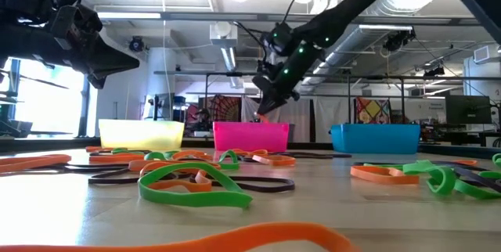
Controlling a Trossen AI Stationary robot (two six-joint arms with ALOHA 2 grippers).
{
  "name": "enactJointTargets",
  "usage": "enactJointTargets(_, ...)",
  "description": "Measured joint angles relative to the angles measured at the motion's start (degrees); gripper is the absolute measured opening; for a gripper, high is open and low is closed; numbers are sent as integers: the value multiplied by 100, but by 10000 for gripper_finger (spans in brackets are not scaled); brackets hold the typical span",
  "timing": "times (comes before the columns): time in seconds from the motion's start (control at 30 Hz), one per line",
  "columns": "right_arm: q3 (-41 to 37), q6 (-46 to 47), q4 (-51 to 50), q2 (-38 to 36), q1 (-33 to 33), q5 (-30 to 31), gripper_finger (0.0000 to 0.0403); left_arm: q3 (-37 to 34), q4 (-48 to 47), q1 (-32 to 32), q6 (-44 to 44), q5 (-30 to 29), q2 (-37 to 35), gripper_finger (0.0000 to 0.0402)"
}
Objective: Sort rubber bands into baskets
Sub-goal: Put the orange rubber band into the pink bin
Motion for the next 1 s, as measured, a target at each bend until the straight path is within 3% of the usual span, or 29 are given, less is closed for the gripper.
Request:
enactJointTargets(0.53, 2820, 470, -2904, 1766, -58, -177, 0, 2, 1, -1, -8, -118, 0, 0)
enactJointTargets(0.73, 3037, 759, -3085, 1893, -55, -133, 7, 2, -1, 1, -12, -274, 0, 0)
enactJointTargets(1.0, 3039, 285, -3407, 1893, 89, -126, 75, 4, 161, 3, 30, -722, 0, 1)
